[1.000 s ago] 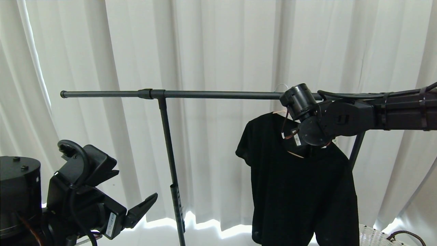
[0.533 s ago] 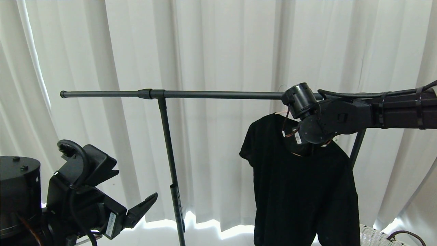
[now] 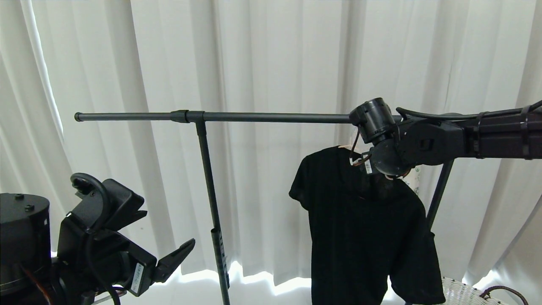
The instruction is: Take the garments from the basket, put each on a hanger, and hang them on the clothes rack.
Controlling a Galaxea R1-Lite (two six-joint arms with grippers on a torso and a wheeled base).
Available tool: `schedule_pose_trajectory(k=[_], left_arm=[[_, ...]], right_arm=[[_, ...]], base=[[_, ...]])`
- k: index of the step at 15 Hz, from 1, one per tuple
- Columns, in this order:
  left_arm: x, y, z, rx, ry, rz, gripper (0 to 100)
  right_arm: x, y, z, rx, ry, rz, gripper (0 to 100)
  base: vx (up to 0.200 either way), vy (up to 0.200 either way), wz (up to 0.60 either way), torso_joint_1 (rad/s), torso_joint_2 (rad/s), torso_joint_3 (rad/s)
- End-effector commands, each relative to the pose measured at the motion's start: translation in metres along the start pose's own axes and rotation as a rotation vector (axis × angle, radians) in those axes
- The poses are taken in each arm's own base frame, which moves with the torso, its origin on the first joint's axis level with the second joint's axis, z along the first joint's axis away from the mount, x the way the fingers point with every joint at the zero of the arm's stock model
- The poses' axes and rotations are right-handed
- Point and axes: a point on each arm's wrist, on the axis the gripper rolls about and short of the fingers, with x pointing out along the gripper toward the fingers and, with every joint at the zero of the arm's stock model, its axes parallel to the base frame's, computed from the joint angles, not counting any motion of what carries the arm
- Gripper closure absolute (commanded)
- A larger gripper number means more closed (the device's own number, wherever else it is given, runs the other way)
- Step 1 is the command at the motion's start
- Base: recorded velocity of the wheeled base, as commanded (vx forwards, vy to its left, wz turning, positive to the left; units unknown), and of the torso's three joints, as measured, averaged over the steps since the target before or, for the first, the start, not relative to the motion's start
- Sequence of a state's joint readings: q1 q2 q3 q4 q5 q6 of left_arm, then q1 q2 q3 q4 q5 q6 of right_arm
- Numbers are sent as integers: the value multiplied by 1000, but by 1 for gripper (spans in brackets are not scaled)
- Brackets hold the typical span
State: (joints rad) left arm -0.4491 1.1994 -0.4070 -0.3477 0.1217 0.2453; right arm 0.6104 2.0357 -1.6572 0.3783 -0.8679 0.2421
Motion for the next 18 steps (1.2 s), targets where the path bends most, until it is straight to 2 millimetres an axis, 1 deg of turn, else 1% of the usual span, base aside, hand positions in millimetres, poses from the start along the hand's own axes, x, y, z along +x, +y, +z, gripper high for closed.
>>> schedule_pose_trajectory(k=[1,5,7,10,12,14,15,18], left_arm=[[0,1,0,-2,0,5,0],[2,6,1,-17,-15,34,0],[1,8,0,-23,-13,49,0],[1,8,0,-24,-13,50,0],[1,8,0,-24,-14,50,0],[1,8,0,-24,-13,50,0],[2,8,0,-24,-10,49,0],[2,9,-1,-28,-9,52,0]], right_arm=[[-20,-15,10,35,-35,21,0],[-55,-32,17,59,-80,78,0],[-67,-38,14,48,-76,134,0],[-72,-33,8,20,-61,194,0],[-77,-33,7,1,-45,253,0],[-82,-40,3,-49,1,303,0],[-84,-46,1,-62,27,328,0],[-84,-61,5,-39,35,338,0]], base=[[0,0,0,0,0,0],[0,0,0,0,0,0],[0,0,0,0,0,0],[0,0,0,0,0,0],[0,0,0,0,0,0],[0,0,0,0,0,0],[0,0,0,0,0,0],[0,0,0,0,0,0]])
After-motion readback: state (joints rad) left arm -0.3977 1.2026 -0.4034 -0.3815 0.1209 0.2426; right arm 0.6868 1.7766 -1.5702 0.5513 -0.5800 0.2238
